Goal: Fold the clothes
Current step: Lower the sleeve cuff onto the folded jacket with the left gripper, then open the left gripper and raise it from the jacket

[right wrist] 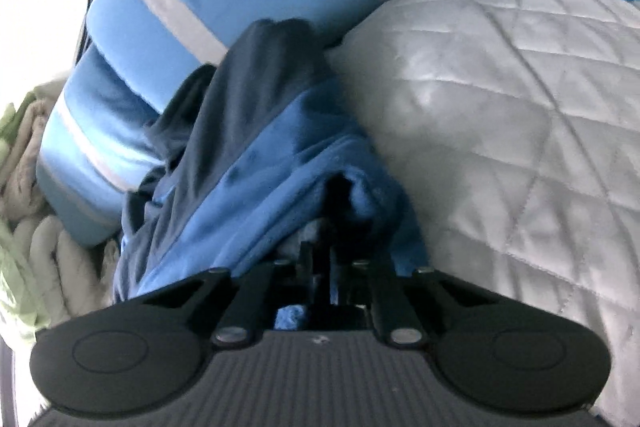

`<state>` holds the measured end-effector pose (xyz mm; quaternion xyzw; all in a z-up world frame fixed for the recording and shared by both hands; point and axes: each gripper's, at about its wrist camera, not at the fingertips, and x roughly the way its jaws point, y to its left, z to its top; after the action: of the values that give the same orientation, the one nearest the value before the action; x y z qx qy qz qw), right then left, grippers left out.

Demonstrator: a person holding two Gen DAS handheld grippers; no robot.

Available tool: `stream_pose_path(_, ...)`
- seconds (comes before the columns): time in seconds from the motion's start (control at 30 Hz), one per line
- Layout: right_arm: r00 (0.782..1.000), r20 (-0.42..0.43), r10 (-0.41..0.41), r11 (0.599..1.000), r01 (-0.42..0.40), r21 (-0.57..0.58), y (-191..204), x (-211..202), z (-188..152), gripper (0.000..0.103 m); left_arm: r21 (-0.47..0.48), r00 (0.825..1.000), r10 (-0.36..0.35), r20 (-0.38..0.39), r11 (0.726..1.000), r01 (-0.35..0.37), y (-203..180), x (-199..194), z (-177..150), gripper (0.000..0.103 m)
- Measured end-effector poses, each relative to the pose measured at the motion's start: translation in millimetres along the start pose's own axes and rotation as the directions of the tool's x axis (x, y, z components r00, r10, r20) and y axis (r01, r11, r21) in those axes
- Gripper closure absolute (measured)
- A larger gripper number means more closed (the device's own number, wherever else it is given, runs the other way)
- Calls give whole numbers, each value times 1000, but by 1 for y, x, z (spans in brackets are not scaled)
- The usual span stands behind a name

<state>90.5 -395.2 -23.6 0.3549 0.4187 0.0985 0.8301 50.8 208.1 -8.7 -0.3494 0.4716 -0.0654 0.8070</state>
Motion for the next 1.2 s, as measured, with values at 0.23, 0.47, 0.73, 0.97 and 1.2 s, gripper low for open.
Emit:
stream_pose_path(0.23, 998, 29, -51, 998, 52, -26, 8, 2, 2, 97, 25, 1000, 21, 5, 999, -21, -3, 1, 1, 91)
stream_pose_path(0.47, 982, 89, -168, 952, 185, -243, 43, -24, -3, 16, 16, 998, 52, -24, 999, -52, -2, 1, 7, 71)
stream_pose_path(0.73, 967, 198, -158, 919, 217, -329, 67, -108, -16, 0, 88, 990, 131, 60, 987, -136, -25, -61, 4, 36)
stream_pose_path(0.97, 959, 268, -92, 926, 182, -332, 80, -198, -23, 0, 184, 974, 110, 197, 972, -147, -56, -146, -12, 29)
stream_pose_path(1.2, 929, 369, -24, 923, 162, -348, 100, -278, -31, 0, 246, 949, 74, 306, 957, -154, -80, -220, -26, 28)
